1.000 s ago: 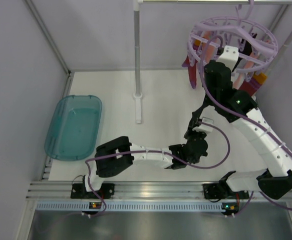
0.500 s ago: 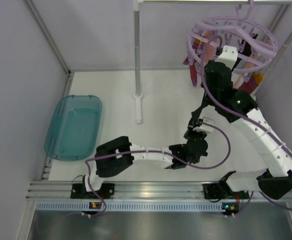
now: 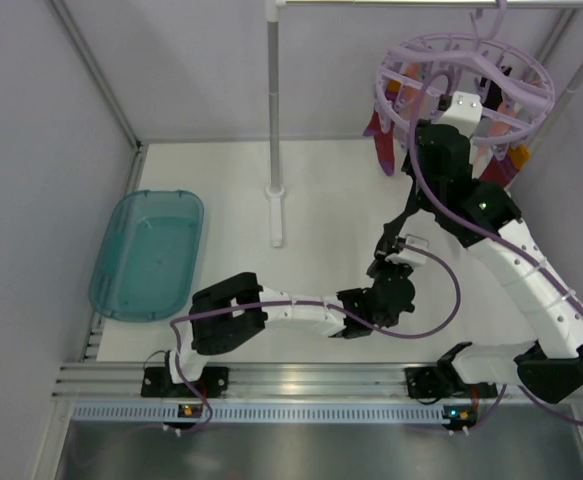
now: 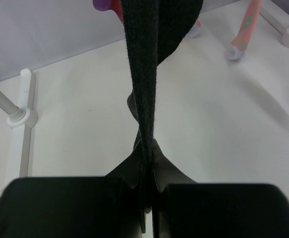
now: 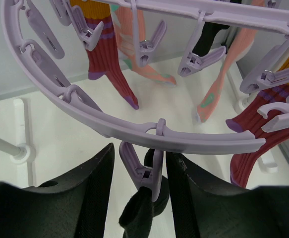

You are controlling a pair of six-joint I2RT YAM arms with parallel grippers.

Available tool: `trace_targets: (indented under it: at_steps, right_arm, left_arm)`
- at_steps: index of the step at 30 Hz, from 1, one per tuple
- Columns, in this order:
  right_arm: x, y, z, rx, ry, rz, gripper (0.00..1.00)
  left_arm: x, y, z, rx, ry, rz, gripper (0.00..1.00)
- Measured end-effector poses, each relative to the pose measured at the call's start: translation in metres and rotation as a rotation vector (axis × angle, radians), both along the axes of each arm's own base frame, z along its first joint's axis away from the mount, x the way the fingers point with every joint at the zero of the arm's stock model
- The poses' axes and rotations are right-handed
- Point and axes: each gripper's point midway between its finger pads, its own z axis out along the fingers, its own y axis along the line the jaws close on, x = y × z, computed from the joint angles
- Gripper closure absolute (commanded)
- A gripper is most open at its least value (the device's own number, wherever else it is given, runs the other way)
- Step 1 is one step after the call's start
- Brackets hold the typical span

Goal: Remove the socks clipped to the hanger

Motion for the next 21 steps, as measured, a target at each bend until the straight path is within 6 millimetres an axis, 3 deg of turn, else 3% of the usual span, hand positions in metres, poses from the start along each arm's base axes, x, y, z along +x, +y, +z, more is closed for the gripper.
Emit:
trace_targets:
  at_steps: [2, 7, 21]
  right_arm:
    - [-0.0003, -0.0004, -0.0009, -0.003, 0.004, 0.001, 0.44]
    - [-0.0009, -0.0012, -0.0024, -0.008, 0.012, 0.001, 0.35]
    - [-0.0032, -0.0027, -0.0056, -0.013, 0.027, -0.002, 0.52]
  left_arm:
    - [0.0, 0.0, 0.0, 0.0, 0.0, 0.0, 1.0]
    - [0.0001, 0.0003, 0.0, 0.005, -0.001, 0.0, 1.0]
    - [0.0007, -0.0012, 0.0054, 0.008, -0.008, -0.001, 1.0]
